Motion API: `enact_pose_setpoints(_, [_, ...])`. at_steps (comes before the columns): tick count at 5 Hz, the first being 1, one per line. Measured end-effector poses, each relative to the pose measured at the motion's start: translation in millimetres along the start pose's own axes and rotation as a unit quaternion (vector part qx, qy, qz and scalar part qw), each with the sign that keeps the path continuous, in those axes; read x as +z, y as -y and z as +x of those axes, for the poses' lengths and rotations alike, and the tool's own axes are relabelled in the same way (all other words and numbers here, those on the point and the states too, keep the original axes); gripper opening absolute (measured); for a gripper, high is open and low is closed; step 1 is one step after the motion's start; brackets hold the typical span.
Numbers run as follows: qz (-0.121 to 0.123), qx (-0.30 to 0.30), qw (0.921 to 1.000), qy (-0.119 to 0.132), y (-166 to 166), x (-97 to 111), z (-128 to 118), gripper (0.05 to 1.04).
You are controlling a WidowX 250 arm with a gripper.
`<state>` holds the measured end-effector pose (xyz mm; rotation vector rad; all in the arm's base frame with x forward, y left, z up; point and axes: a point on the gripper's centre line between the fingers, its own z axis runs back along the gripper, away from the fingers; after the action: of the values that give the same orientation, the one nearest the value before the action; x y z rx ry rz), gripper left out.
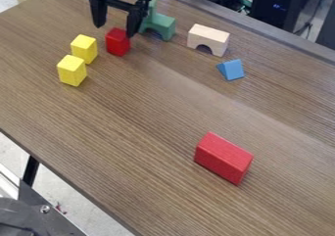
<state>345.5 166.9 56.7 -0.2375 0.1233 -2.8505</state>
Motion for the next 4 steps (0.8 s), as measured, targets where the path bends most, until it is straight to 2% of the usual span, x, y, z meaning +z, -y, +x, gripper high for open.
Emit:
enact_pose_setpoints(1, [-0.006,0.003,1.0,0.006,2,-6,-2,0.965])
enact_pose_setpoints(2, [-0.002,0.005,0.9999,0.01,1,-9,-2,0.686])
enact_pose_setpoints(3, [0.001,0.008,0.9996,0.029,-5,-11,27,0.532])
enact_pose_setpoints(4, [-0.001,0.001,0.9999,0.017,-11,6,45,0.532])
